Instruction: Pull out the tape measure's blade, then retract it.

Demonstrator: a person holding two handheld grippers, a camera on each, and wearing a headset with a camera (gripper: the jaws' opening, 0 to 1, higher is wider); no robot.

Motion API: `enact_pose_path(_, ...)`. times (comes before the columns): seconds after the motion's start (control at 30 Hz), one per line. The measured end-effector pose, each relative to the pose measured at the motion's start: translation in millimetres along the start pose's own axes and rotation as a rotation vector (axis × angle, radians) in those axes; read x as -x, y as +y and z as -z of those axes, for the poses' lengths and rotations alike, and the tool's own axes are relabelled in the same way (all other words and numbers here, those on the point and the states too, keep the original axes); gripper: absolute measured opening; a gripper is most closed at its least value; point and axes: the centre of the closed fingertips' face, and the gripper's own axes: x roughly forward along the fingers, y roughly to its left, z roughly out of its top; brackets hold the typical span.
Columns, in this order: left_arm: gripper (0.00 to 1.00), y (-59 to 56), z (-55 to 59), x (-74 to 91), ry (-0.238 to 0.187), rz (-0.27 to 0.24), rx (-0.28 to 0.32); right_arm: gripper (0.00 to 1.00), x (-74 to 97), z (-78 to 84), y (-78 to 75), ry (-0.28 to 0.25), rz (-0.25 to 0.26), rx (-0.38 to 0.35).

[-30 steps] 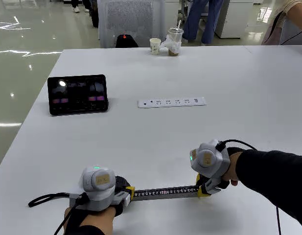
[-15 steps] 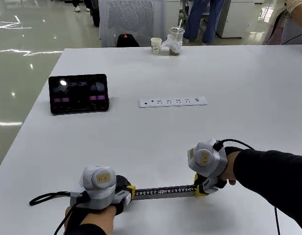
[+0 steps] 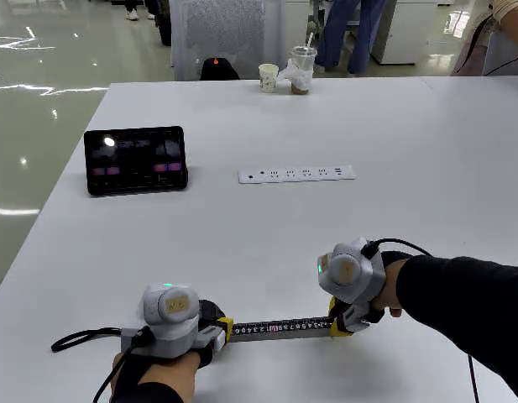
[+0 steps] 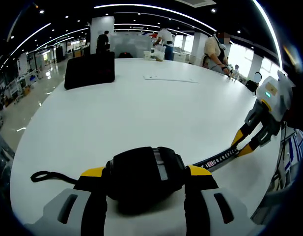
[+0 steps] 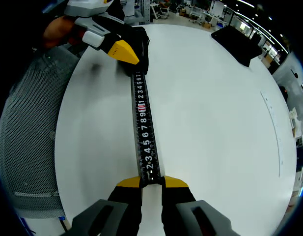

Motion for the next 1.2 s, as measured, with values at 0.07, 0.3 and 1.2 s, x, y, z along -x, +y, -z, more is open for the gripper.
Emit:
enact_pose_path(0.07,0.59,-0.1,0.0,0.0,0.0,0.0,0.0,0.12,-0.1,-1.0,0.2,-0.001,-0.001,-0.001)
enact_pose_path(0.3,0.59,-0.3,-0.1,0.0,0.0,0.002,0.0,0.12,-0.5,-4.5,1.1,-0.005,0.001,-0.012)
enact_pose_path(1.2,0.59,-0.5,0.5,-0.1,0.008,0.003,0.004,0.12,-6.1,-17.8,1.5,-0.017,0.0,-0.012)
